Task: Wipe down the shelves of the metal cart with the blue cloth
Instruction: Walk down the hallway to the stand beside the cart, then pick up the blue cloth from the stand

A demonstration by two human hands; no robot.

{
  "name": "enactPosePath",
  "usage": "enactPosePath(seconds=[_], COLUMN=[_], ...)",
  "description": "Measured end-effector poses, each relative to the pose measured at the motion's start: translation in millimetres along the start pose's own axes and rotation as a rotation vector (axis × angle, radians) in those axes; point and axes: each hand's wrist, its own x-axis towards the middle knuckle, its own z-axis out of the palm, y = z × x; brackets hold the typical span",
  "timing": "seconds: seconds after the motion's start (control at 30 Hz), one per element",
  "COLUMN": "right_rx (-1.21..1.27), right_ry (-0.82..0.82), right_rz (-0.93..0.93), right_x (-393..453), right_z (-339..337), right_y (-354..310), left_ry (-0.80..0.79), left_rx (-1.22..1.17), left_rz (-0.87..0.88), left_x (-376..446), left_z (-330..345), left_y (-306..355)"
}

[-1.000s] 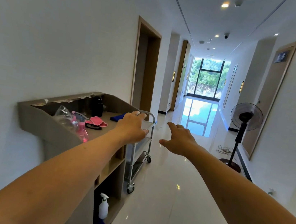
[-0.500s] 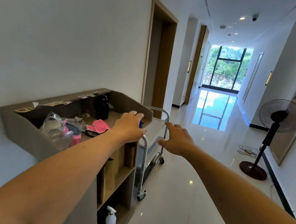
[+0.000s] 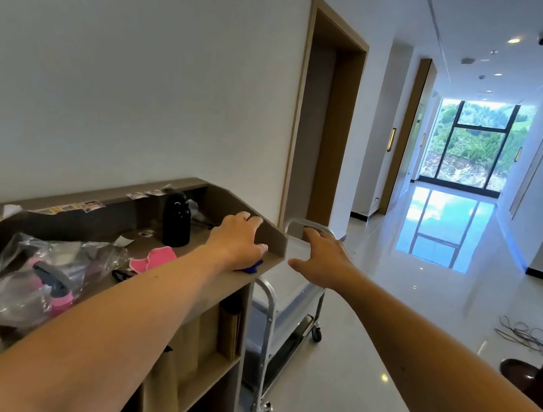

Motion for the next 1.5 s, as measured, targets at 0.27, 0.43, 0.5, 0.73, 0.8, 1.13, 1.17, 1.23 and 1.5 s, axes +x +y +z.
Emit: enactPosePath(seconds=[0.27,0.43,0.5,0.73,0.8,1.13,1.17,1.23,1.5], right_rx=[0.061,0.064,0.058,0.048,0.032,-0.026,-0.040,-0.070,-0.119], right_ry=[-0.083,-0.199,-0.222,-0.300,-0.321,-0.399,-0.401,-0.394,-0.386], right_rz=[-0.107,-0.133,-0.131,-0.168,-0.175,-0.161,-0.169,-0.184,-0.169], right_x=[80.1,107.8,121.2,167.8,182.8,252.0,256.1,261.3,264.4], right_z=[28.0,64.8,80.7,141.2,158.3,227.2,234.6,247.9,294.8], right_y=[31.8,31.3,27.8,-1.7,-11.8,-37.8,-39.1,-40.7,-40.7], left_ry=[-0.011,-0.059,-0.064,-0.085,-0.121,-0.149,-0.159,-0.169,-0.114], left_rx=[0.022,0.062,0.063,0.107,0.127,0.115,0.112,0.107,0.048], left_rz=[-0.138,-0.203,-0.236,-0.324,-0.333,-0.344,-0.343,-0.344,-0.312], left_x=[70.4,90.2,97.8,122.9,131.5,179.6,182.3,185.2,195.5], left_z=[40.1,64.6,71.0,92.8,99.9,119.4,121.6,126.5,139.2], left_y=[-9.9,-46.9,-63.6,-122.8,-140.2,-210.2,-216.0,-225.0,-246.6])
